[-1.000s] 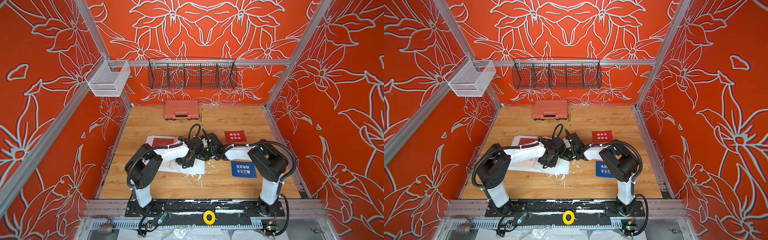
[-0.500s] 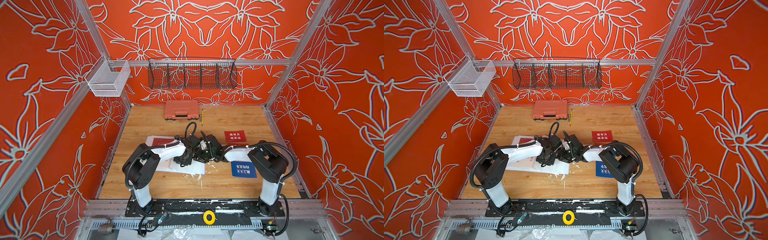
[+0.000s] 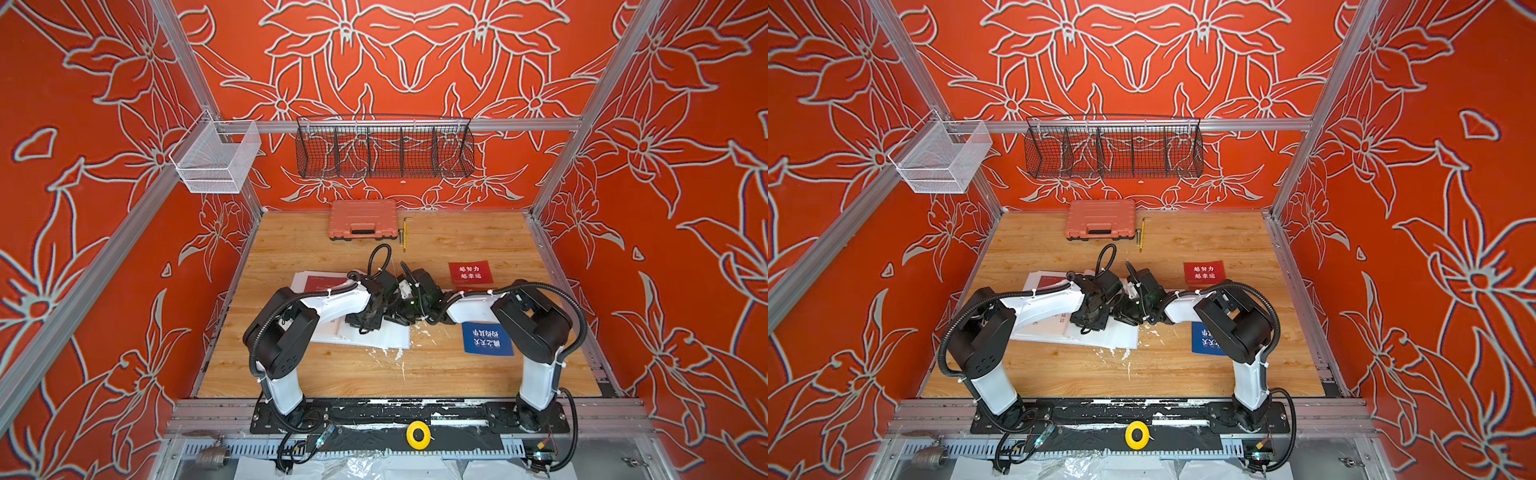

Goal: Place the photos into the photo albums
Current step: Turn the page of the photo album at the center of the board.

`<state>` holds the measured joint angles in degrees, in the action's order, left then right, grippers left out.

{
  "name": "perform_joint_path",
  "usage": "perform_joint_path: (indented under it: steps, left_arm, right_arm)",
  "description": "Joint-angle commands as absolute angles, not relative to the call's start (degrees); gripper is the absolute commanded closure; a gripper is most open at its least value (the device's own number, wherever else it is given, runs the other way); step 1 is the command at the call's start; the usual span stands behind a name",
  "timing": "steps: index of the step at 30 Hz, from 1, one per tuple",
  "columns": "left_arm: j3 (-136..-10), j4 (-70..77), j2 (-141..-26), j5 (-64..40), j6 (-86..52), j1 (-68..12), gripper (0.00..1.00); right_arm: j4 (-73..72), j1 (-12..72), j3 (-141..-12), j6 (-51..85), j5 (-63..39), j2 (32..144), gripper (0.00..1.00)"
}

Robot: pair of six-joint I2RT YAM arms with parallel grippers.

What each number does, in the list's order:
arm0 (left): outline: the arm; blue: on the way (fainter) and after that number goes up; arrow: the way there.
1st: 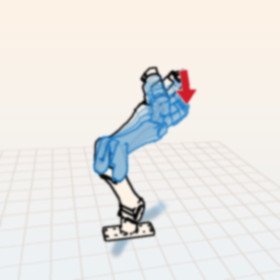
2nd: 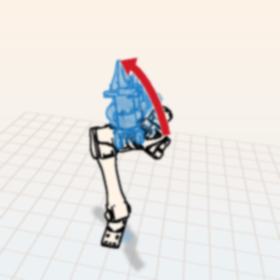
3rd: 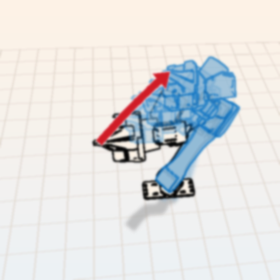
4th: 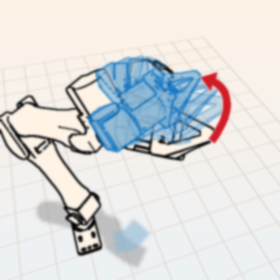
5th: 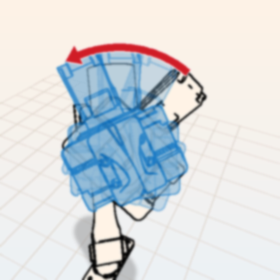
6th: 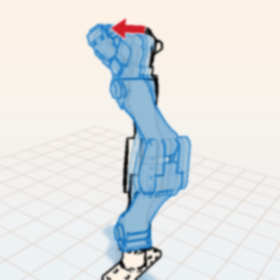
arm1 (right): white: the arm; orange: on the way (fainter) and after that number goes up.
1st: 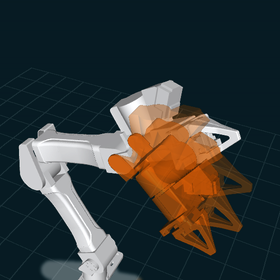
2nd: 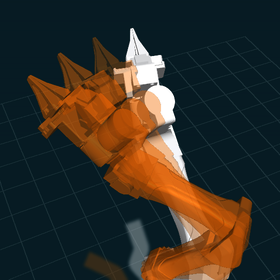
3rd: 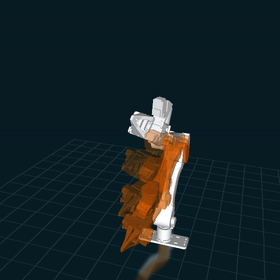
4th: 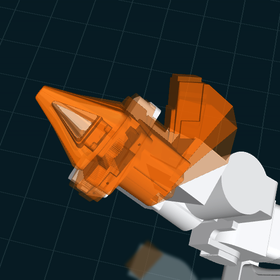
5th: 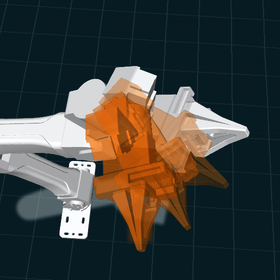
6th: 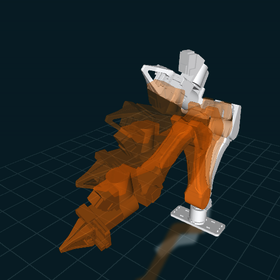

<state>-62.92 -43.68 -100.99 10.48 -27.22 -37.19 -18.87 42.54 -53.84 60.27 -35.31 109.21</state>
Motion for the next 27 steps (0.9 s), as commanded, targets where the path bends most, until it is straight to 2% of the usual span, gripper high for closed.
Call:
perform_joint_path:
  steps: [1,8,17,27]
  left_arm:
    - [-62.14,-41.66,-102.60,9.84,-27.69,-37.18,0.70]
    - [-61.77,-40.96,-101.17,9.81,-27.83,-37.09,0.70]
    - [-56.60,-36.21,-96.39,4.34,-28.56,-33.27,0.71]
    - [-54.01,-33.95,-95.05,1.20,-28.73,-31.21,0.71]
  right_arm:
    - [-18.36,45.29,-52.14,62.91,-37.63,111.70,0.42]
    - [-20.75,45.27,-52.17,64.75,-38.50,111.80,0.42]
    - [-22.49,44.91,-50.53,66.79,-35.84,111.34,0.42]
    - [-18.73,44.86,-51.06,65.57,-34.54,109.97,0.42]
